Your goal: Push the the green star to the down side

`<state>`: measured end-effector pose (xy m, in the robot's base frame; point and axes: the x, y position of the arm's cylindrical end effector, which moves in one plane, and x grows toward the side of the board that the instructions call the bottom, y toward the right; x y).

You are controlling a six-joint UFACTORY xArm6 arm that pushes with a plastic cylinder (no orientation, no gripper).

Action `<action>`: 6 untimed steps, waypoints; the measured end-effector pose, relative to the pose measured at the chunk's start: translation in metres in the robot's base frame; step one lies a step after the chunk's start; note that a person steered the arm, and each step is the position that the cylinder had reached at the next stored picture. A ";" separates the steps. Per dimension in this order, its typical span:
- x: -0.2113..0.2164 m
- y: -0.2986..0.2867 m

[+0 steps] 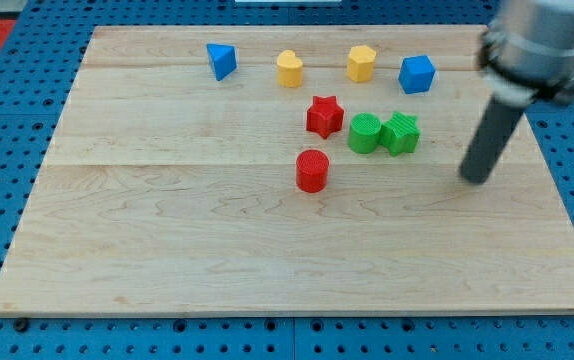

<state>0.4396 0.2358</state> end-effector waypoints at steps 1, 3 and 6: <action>-0.067 -0.015; -0.011 -0.143; 0.052 -0.038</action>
